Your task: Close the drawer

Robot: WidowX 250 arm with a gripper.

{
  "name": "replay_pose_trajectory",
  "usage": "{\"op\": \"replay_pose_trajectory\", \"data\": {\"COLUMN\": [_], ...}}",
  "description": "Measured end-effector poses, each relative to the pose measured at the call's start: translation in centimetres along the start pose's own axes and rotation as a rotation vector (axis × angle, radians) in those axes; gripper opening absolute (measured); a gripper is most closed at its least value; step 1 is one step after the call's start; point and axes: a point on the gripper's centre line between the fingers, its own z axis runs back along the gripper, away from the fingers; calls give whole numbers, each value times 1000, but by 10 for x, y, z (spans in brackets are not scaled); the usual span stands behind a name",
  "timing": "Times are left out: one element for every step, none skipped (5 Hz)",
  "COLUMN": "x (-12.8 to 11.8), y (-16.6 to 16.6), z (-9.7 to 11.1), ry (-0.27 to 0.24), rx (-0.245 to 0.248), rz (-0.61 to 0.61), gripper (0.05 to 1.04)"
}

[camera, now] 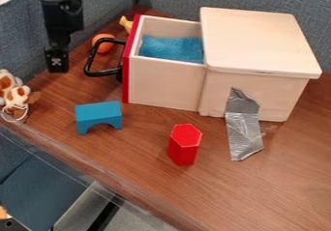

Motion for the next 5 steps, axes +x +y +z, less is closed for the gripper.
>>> {"op": "replay_pose_trajectory", "data": {"x": [-4,-10,-9,-6,-1], "y": [6,11,20,26,27], "z": [-12,-26,-34,-37,-37], "ry": [41,34,28,16,0], "rx": [5,-3,7,7,-2], "rz": [-5,32,49,57,63], "gripper": [1001,1001,1001,1001,1001]}}
